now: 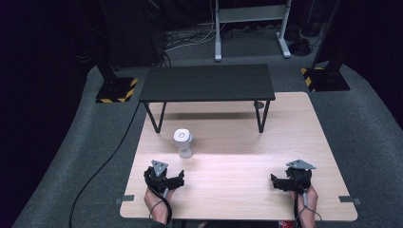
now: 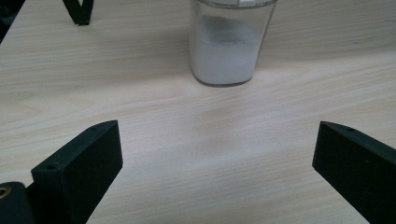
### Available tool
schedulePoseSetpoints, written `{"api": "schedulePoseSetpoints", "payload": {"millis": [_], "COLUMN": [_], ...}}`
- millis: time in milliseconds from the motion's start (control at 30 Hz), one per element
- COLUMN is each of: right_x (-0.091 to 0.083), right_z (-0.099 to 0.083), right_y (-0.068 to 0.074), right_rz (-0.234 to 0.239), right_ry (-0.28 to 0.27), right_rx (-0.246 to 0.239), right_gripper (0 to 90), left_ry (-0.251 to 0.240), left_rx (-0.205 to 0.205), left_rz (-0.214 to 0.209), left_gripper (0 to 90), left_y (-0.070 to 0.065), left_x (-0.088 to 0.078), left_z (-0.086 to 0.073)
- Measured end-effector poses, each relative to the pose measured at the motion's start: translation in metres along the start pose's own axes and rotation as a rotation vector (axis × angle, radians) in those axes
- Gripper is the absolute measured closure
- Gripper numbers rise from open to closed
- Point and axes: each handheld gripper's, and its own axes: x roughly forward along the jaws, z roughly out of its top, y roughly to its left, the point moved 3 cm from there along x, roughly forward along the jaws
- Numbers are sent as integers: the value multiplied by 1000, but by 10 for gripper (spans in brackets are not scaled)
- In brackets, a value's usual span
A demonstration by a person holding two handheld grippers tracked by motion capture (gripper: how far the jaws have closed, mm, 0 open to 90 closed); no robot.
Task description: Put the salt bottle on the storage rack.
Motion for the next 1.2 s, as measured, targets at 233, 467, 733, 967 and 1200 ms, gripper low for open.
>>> {"api": "schedulePoseSetpoints", "payload": {"millis": [233, 467, 733, 967, 1200], "right_x": [0, 0, -1, -1, -1], "right_z": [0, -1, -1, -2, -2], "right_y": [-1, -2, -2, -2, -3], "right_rz": [6, 8, 8, 11, 14], "right_ry": [-1, -5, -9, -11, -14], "right_rx": [3, 4, 2, 2, 6], "right_gripper": [15, 15, 15, 15, 16], "left_ry": [15, 36, 29, -3, -62], "left_rx": [23, 18, 19, 23, 2], "left_rz": [2, 9, 9, 54, 46], "left_gripper": [16, 2, 3, 7, 299], "left_y": [-4, -6, -14, -22, -23], "left_x": [18, 45, 74, 91, 100], "left_z": [8, 24, 41, 52, 52]}}
